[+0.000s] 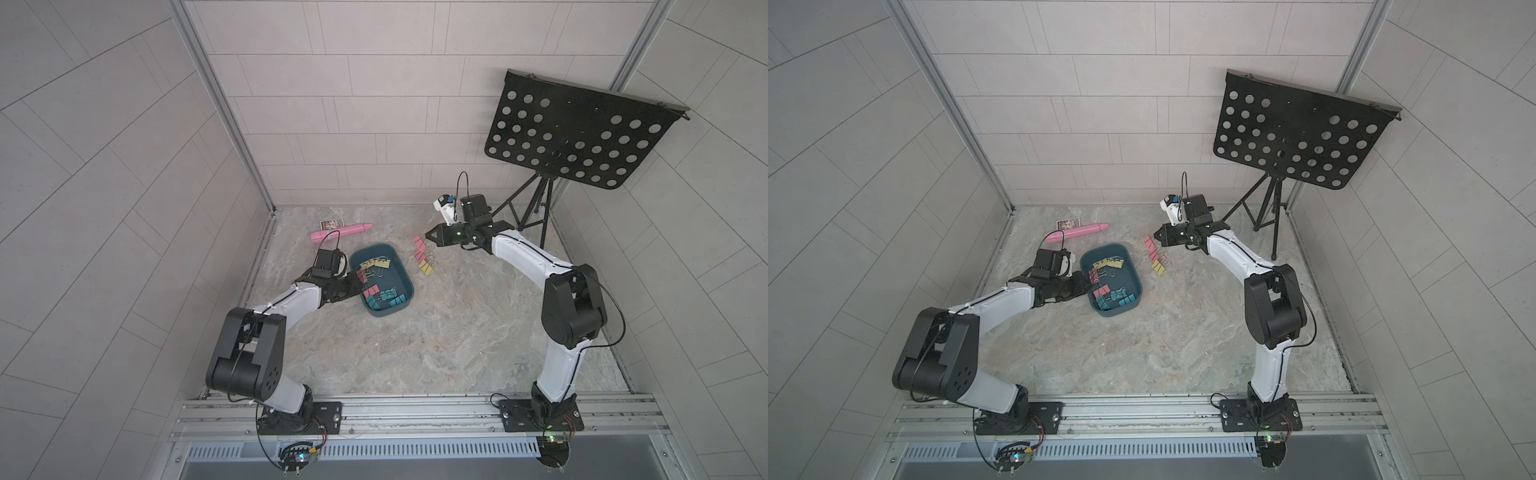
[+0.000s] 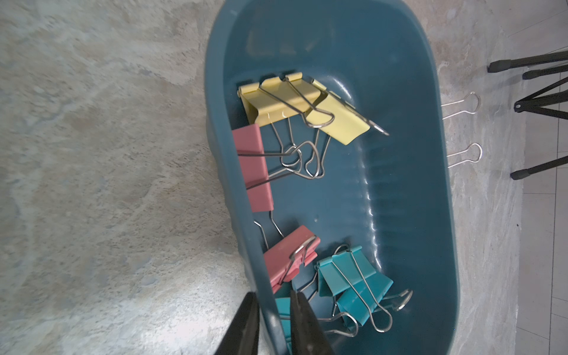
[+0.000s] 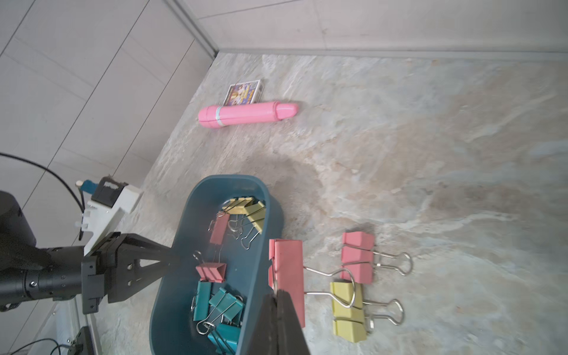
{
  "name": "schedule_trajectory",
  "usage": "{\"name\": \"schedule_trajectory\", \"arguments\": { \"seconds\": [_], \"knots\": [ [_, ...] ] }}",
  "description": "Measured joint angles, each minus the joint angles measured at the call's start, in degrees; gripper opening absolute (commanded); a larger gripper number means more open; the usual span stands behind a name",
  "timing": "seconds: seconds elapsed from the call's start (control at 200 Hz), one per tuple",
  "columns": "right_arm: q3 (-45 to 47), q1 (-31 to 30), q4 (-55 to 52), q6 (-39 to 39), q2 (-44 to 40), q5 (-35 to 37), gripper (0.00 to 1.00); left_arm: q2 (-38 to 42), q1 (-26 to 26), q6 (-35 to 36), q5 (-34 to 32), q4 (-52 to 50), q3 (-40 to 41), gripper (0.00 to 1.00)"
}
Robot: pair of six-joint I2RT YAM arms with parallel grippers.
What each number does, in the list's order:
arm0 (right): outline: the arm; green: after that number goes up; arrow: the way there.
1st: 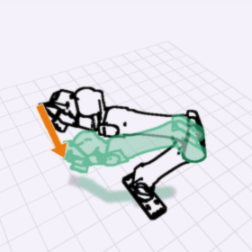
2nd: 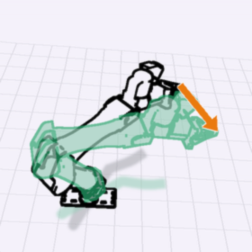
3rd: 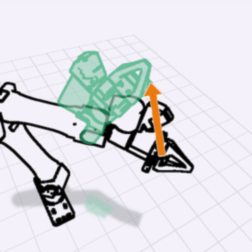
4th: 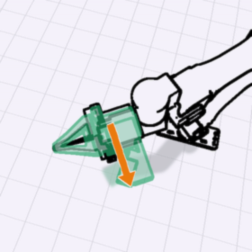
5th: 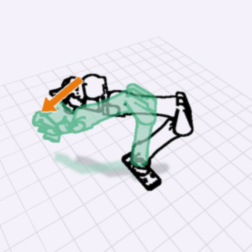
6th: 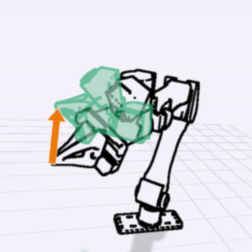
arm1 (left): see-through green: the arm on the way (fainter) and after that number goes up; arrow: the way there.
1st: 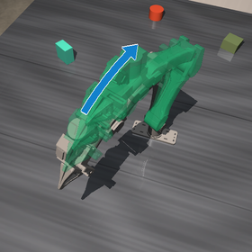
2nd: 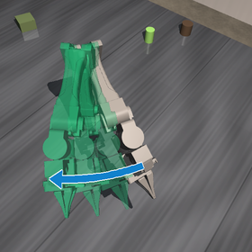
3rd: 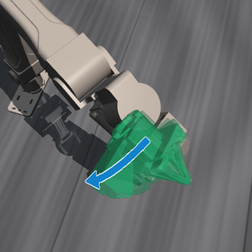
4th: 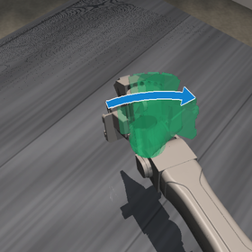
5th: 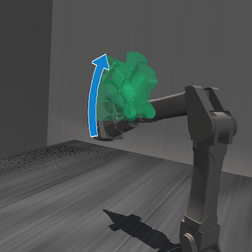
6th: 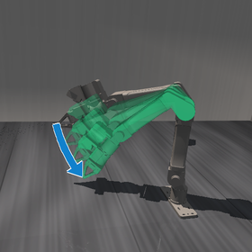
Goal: Take out the binder clips from the storage box
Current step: Place the binder clip at the center of the board.
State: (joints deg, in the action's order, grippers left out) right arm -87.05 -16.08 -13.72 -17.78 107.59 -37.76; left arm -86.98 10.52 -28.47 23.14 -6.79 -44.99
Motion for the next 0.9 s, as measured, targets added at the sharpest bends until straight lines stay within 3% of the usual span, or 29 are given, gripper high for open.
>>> {"name": "schedule_trajectory", "arguments": {
  "seconds": [0.38,0.896],
  "knots": [
    [-0.7,7.6,1.3,-2.2,3.6,-2.1,0.00,0.0,0.0,0.0,0.0,0.0,0.0,0.26],
    [-8.8,9.2,-0.3,-2.8,16.8,-2.6,0.00,0.0,0.0,0.0,-0.2,-0.1,0.0,0.26]
  ]
}}
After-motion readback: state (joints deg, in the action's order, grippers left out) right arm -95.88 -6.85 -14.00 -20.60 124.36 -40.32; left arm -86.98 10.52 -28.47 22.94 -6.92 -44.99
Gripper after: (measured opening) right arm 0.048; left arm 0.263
